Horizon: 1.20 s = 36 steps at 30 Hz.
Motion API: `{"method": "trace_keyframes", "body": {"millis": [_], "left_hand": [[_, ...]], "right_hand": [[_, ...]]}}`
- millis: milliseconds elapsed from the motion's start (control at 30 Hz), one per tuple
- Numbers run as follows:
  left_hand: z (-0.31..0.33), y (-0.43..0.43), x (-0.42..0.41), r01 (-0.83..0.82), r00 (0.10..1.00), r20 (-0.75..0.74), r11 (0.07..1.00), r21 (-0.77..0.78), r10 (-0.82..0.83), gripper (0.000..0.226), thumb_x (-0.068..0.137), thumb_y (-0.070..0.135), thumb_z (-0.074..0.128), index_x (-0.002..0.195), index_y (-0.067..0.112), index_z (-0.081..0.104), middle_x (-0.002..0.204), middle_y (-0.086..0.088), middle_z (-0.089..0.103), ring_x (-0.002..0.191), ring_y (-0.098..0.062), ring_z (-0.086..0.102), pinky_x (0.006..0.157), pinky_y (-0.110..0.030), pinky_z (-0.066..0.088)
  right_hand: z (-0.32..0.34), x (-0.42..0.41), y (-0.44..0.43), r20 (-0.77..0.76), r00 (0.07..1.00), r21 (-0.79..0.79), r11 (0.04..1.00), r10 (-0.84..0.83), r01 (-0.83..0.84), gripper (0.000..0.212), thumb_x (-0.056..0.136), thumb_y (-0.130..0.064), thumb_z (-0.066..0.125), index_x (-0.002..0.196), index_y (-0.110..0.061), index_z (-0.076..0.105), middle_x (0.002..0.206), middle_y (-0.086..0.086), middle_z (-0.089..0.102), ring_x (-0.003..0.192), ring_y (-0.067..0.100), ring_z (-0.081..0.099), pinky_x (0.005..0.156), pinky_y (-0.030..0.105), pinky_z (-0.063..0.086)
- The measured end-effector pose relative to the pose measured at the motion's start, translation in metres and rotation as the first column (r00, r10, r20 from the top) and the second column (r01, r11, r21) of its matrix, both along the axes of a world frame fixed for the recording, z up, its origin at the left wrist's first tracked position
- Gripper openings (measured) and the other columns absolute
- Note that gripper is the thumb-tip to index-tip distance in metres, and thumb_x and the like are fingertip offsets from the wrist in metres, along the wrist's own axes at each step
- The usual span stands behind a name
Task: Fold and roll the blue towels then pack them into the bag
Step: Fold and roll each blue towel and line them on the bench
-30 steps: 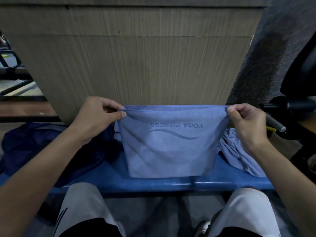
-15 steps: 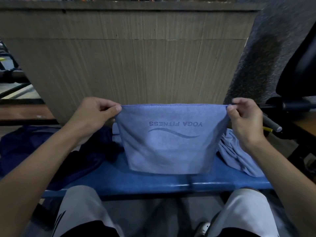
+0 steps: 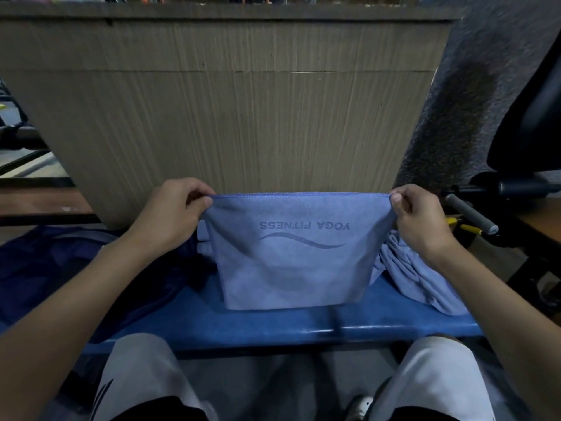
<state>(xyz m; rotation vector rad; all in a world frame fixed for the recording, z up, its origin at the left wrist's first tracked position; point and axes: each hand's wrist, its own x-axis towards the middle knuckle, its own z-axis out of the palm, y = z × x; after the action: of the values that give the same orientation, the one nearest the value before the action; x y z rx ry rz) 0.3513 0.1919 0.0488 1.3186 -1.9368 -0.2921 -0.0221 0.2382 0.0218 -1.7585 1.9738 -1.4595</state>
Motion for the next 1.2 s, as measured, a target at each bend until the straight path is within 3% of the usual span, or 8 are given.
{"method": "trace_keyframes", "body": {"millis": [100, 200, 333, 433, 833, 1000, 1133, 1200], "left_hand": [[-0.001, -0.002, -0.003, -0.031, 0.998, -0.057, 0.998, 0.050, 0.034, 0.016, 0.093, 0.007, 0.061, 0.089, 0.021, 0.067, 0.071, 0.013, 0.064, 0.060, 0.006, 0.059, 0.062, -0.016, 0.043], [-0.002, 0.001, -0.009, 0.036, 0.938, -0.345, 0.972, 0.231, 0.048, 0.010, 0.097, 0.007, 0.056, 0.091, 0.009, 0.064, 0.062, -0.003, 0.063, 0.045, -0.003, 0.055, 0.046, -0.017, 0.045], [-0.004, 0.000, -0.013, 0.156, 0.814, -0.573, 0.915, 0.373, 0.095, 0.010, 0.098, 0.009, 0.055, 0.098, 0.001, 0.061, 0.079, -0.014, 0.063, 0.052, -0.014, 0.066, 0.048, -0.021, 0.054], [-0.008, -0.007, -0.013, 0.175, 0.774, -0.623, 0.905, 0.387, 0.117, 0.011, 0.098, 0.010, 0.055, 0.095, 0.001, 0.061, 0.081, -0.015, 0.064, 0.059, -0.017, 0.070, 0.057, -0.025, 0.059], [-0.017, -0.037, -0.009, 0.124, 0.756, -0.654, 0.983, 0.136, -0.005, 0.010, 0.098, 0.008, 0.056, 0.091, 0.012, 0.062, 0.083, -0.013, 0.067, 0.071, -0.016, 0.070, 0.071, -0.023, 0.059], [-0.061, -0.013, 0.008, 0.160, 0.831, -0.556, 0.957, 0.242, 0.002, 0.009, 0.094, 0.006, 0.059, 0.091, 0.012, 0.065, 0.081, -0.008, 0.072, 0.076, -0.019, 0.072, 0.072, -0.025, 0.059], [-0.117, 0.019, 0.020, 0.204, 0.892, -0.451, 0.872, 0.446, 0.022, 0.004, 0.091, -0.001, 0.060, 0.090, 0.000, 0.064, 0.077, -0.014, 0.072, 0.078, -0.027, 0.071, 0.065, -0.023, 0.058], [-0.137, 0.035, 0.025, 0.199, 0.918, -0.395, 0.831, 0.520, 0.027, 0.004, 0.091, -0.002, 0.061, 0.090, 0.001, 0.064, 0.075, -0.013, 0.072, 0.076, -0.027, 0.071, 0.062, -0.023, 0.058]], "right_hand": [[0.002, -0.001, -0.001, -0.049, 0.999, 0.011, 1.000, -0.012, 0.013, 0.016, 0.099, -0.013, 0.047, 0.089, -0.010, 0.060, 0.086, 0.005, 0.060, 0.084, 0.018, 0.053, 0.071, 0.027, 0.035], [0.003, -0.002, -0.002, -0.026, 1.000, 0.018, 1.000, -0.006, 0.007, 0.018, 0.099, -0.016, 0.048, 0.087, -0.010, 0.061, 0.076, 0.006, 0.061, 0.074, 0.019, 0.058, 0.067, 0.030, 0.042], [0.004, 0.004, -0.007, 0.159, 0.987, 0.097, 0.995, 0.020, -0.035, 0.019, 0.102, -0.015, 0.044, 0.093, -0.004, 0.056, 0.061, 0.018, 0.059, 0.040, 0.013, 0.056, 0.043, 0.028, 0.044], [0.006, 0.012, -0.012, 0.385, 0.916, 0.068, 0.986, 0.115, -0.152, 0.010, 0.101, -0.007, 0.044, 0.100, -0.002, 0.053, 0.075, 0.017, 0.060, 0.045, 0.013, 0.061, 0.044, 0.024, 0.050], [0.000, 0.018, -0.042, 0.435, 0.877, -0.086, 0.979, 0.205, -0.187, 0.023, 0.097, 0.004, 0.044, 0.083, -0.014, 0.049, 0.081, 0.012, 0.063, 0.067, 0.016, 0.067, 0.065, 0.026, 0.056], [-0.046, 0.013, -0.020, 0.352, 0.922, 0.048, 0.981, 0.160, -0.189, 0.026, 0.087, 0.013, 0.046, 0.075, -0.008, 0.055, 0.074, 0.020, 0.062, 0.069, 0.025, 0.062, 0.067, 0.037, 0.051], [-0.099, 0.014, 0.014, 0.297, 0.941, 0.224, 0.947, 0.160, -0.231, 0.027, 0.085, 0.017, 0.048, 0.070, -0.004, 0.056, 0.055, 0.004, 0.057, 0.047, 0.000, 0.050, 0.050, 0.012, 0.038], [-0.123, 0.010, 0.029, 0.268, 0.948, 0.309, 0.916, 0.173, -0.254, 0.031, 0.084, 0.015, 0.052, 0.066, -0.010, 0.057, 0.050, -0.007, 0.054, 0.045, 0.000, 0.045, 0.048, 0.012, 0.034]]}}
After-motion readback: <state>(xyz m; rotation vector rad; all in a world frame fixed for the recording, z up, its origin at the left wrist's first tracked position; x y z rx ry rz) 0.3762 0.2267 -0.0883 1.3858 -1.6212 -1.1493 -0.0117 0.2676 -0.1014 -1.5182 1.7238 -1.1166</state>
